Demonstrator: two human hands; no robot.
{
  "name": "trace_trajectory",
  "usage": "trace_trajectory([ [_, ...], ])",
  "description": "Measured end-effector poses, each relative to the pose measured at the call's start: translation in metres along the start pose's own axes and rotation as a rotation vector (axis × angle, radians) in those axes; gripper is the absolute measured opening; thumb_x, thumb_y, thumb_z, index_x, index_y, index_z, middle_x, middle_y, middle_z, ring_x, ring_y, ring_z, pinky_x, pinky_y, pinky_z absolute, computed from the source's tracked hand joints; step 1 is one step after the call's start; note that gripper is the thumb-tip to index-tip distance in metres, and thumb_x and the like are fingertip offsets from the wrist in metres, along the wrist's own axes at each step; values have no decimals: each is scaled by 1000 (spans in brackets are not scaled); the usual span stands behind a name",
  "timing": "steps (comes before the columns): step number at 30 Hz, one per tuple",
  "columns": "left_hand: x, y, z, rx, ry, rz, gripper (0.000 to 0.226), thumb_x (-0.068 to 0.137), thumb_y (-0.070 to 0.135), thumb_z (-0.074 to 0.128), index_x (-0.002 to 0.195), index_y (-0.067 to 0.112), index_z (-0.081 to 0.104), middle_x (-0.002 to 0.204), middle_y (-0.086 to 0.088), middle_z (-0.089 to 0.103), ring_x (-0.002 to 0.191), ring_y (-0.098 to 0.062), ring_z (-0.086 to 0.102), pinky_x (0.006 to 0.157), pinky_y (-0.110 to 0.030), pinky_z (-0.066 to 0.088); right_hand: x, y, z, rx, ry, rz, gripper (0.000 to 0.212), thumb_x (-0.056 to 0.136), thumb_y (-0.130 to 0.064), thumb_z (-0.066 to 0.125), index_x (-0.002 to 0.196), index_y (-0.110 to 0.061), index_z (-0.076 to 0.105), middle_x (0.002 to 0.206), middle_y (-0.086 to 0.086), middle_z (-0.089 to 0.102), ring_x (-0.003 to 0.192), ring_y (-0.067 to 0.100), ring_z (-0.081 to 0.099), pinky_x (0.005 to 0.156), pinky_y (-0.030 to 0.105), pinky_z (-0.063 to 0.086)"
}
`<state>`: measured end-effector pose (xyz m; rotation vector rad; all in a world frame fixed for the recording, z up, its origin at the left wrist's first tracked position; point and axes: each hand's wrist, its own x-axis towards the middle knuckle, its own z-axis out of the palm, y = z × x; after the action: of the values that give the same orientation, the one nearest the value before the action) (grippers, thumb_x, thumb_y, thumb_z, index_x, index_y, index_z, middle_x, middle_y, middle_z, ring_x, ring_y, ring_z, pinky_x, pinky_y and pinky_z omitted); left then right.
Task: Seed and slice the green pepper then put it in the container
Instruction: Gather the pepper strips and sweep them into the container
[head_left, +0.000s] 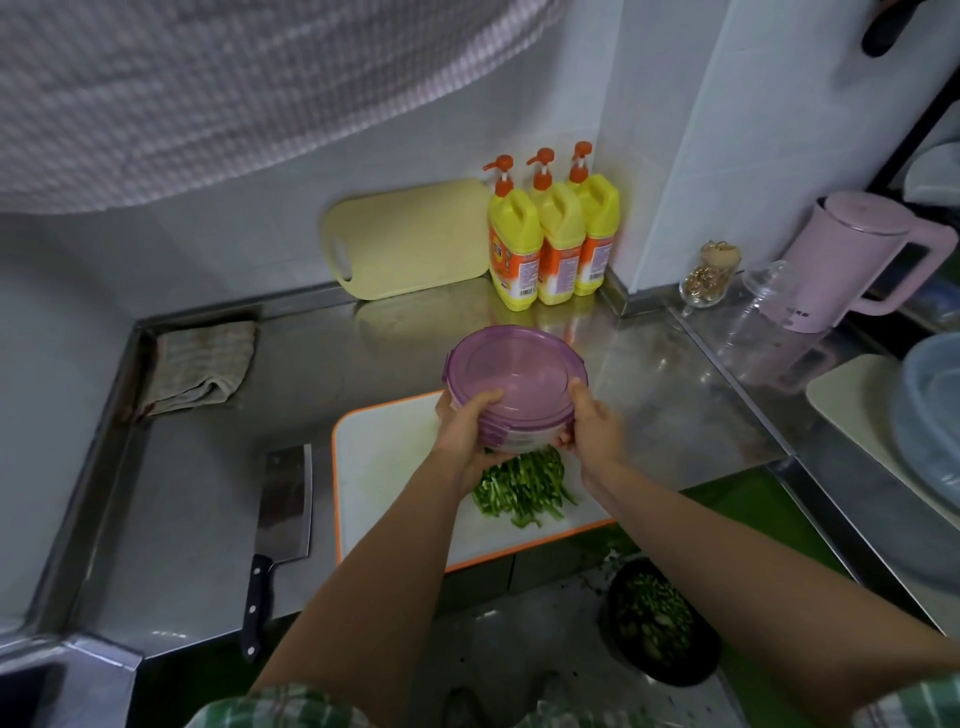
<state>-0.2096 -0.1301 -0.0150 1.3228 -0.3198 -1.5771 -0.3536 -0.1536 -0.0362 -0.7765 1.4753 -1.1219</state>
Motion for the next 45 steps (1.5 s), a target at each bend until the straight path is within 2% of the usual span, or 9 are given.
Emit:
trace_trajectory([
  [4,2,-2,-6,-28,52,49,59,83,14,70,133,20,38,109,-8,59,94,-28,64,74,-49,58,-1,2,-3,54,-65,41,34,90,-38,63,87,-4,57,57,11,52,46,15,55,45,23,50],
  [9,5,15,-29,112,-60,45,66,78,6,70,137,27,47,110,-10,66,92,-30,66,80,-50,54,14,-12,-15,-144,-144,-4,51,89,-57,53,111,-11,50,107,10,62,94,23,64,72,36,57],
  [15,4,18,-42,138,-138,65,73,73,23,81,139,17,49,121,-9,66,104,-26,67,74,-39,58,22,-20,-29,-297,-97,-150,41,85,-49,65,70,-19,41,67,-1,46,63,16,46,58,30,40],
  [21,-6,0,-23,7,-185,39,67,70,41,78,129,20,55,119,-8,69,106,-29,67,79,-44,58,16,-5,-10,-150,104,-95,39,89,-44,61,70,-17,41,68,1,49,64,17,49,60,32,43],
  [27,2,-21,-18,10,-27,135,62,73,21,81,128,21,52,118,-12,67,105,-31,66,82,-44,57,8,3,1,-108,213,-83,39,90,-43,59,68,-18,38,68,2,47,70,21,49,68,36,44],
  [31,4,-15,-22,122,1,147,67,71,24,81,130,21,49,119,-13,65,108,-34,63,91,-52,54,9,7,-7,-213,120,-81,39,88,-50,59,74,-17,42,75,6,55,72,23,55,68,39,48],
  [35,2,2,-33,259,-38,84,64,71,23,81,127,5,56,110,-20,69,96,-35,68,76,-44,58,15,-7,-18,-306,-89,-34,48,89,-58,51,107,-14,53,105,6,59,97,22,59,90,42,49],
  [39,-1,12,-38,304,-180,12,58,72,28,80,122,4,63,112,-18,70,108,-36,64,100,-50,48,22,-19,-24,-421,-183,-94,49,84,-57,60,88,-8,58,85,4,58,79,19,56,71,34,47],
  [45,-10,11,-28,95,-195,10,66,71,53,68,128,21,57,116,-6,65,111,-26,60,96,-50,50,20,-11,-14,-277,66,-87,41,89,-49,58,73,-19,36,73,-3,43,69,14,44,61,28,38],
])
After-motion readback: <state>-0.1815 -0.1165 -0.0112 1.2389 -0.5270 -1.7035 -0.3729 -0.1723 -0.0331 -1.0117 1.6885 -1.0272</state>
